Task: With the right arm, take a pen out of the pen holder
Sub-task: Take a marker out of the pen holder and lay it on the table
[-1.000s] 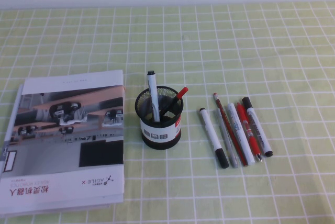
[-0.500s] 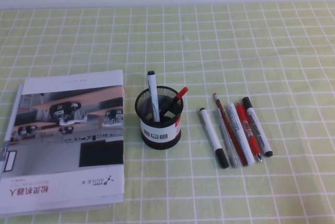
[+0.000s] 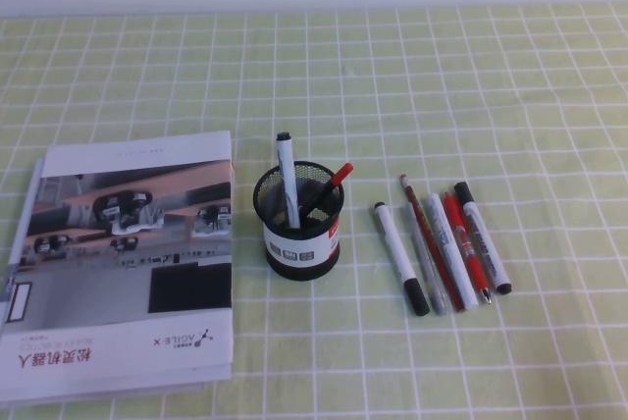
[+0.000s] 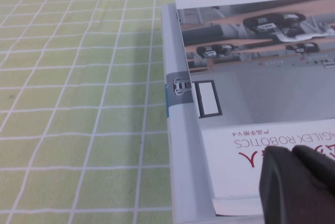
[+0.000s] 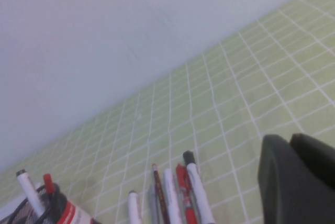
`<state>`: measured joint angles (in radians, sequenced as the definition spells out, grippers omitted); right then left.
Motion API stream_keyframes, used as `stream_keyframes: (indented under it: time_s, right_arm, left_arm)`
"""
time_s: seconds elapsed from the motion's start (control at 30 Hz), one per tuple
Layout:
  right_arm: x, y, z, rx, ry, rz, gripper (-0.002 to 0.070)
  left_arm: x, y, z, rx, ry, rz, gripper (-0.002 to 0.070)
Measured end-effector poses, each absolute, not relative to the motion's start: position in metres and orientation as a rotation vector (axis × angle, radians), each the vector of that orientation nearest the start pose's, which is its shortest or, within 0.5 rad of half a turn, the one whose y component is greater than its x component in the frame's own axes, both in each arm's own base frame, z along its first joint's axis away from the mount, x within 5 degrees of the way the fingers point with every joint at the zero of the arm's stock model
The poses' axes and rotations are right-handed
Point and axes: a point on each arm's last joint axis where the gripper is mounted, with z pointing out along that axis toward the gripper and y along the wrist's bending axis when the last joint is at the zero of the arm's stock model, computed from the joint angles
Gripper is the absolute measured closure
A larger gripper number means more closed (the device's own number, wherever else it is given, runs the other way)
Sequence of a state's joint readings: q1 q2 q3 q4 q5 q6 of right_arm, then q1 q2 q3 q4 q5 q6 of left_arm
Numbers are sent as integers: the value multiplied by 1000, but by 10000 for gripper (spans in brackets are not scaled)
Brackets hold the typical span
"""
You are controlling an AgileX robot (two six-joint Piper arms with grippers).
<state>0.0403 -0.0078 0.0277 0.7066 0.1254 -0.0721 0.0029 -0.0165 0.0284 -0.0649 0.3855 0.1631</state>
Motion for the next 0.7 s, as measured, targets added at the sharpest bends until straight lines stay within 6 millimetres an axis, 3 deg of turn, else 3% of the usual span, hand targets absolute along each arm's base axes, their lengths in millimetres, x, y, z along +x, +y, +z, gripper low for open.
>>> stream_keyframes:
  time_s: [0.1,0.27,0.7]
  right_arm:
    - [55,15,197,391,1641,626,689]
    - [62,22,216,352,1781,647,689]
    - [134,28,255,160,2094,491,689]
  left_arm:
    - [52,-2,170,111,1877,50,681]
    - [52,-2,170,111,1877,50,681]
    - [52,-2,170,111,1877,50,681]
